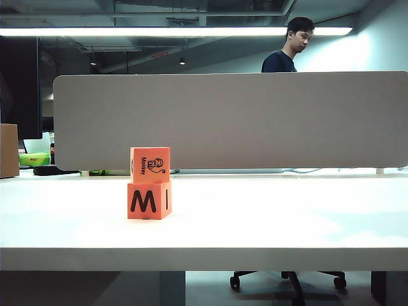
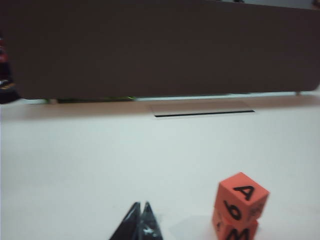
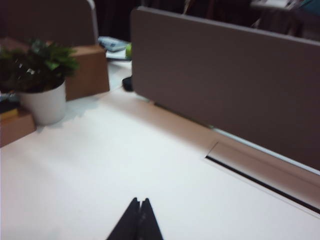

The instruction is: Stack the letter block on the right onto the letter block on the left.

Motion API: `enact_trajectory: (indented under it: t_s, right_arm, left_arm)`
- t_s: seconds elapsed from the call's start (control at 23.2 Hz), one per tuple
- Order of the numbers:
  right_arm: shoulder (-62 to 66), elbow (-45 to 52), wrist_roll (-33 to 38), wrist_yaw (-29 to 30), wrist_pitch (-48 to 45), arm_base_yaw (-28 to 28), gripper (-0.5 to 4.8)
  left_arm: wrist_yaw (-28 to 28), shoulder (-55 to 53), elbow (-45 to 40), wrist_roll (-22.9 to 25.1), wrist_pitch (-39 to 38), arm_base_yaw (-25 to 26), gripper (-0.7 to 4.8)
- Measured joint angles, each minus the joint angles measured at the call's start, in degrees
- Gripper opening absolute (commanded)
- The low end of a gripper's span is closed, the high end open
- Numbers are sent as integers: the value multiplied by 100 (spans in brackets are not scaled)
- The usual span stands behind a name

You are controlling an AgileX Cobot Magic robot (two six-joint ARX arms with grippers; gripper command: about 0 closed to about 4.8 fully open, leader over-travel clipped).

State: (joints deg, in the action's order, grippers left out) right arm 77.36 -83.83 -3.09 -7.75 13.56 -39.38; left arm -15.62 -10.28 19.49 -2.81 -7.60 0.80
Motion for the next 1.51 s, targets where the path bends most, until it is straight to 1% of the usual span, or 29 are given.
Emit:
enact_trajectory:
  t_s: [0.04,0.09,0.26,0.34,0.56,0.69,0.78,1.03,1.12,1.16,1.25,1.34,1.42,1.51]
  right_arm:
    - [-142,184,-2,-96,-140,-11,-9]
    - [-376,466,0,-354,-439,-61,-9]
    - [-1110,1283,0,-839,-754,-291,-9]
    - [-1305,1453,0,-1001,-815,-400,-9]
    - [-1871,1915,0,-1185,-979,-529,-9]
    - [-2210,2188,0,-1458,-1027,-638,-9]
    - [-2796,2761,0,-1672,-1023,-678,-9]
    - [-3803,3738,-2,-1825,-1045,-697,-9]
    - [-4135,4046,0,-2013,-1051,-697,-9]
    - [-4389,4310,0,-2166,-1045,-697,-9]
    - [-4704,4673,0,-2201,-1058,-695,-8]
    - [-5075,5311,0,-2199,-1025,-691,-6]
    - [-5123,5578,0,-2109,-1021,-691,3]
    - [-5104,5792,0,-2070,-999,-691,23]
  left_arm:
    - [98,103,-59,0,11,0,-3]
    - [251,280,-164,2,81,0,-3]
    - [304,828,-599,35,122,0,-2]
    - [308,1016,-767,37,114,0,-3]
    - [299,1001,-997,44,199,-2,-2]
    - [299,994,-1141,44,243,-2,-2]
    - [402,997,-1305,46,262,-2,-2]
    - [960,992,-1368,48,236,0,-2]
    - [1196,992,-1368,61,210,-2,-2]
    - [1405,992,-1368,63,140,0,-2]
    - [1475,992,-1368,66,28,2,-2]
    - [1475,992,-1370,66,-221,2,-2]
    - [1475,992,-1373,66,-358,2,-2]
    - [1475,992,-1373,48,-450,2,-2]
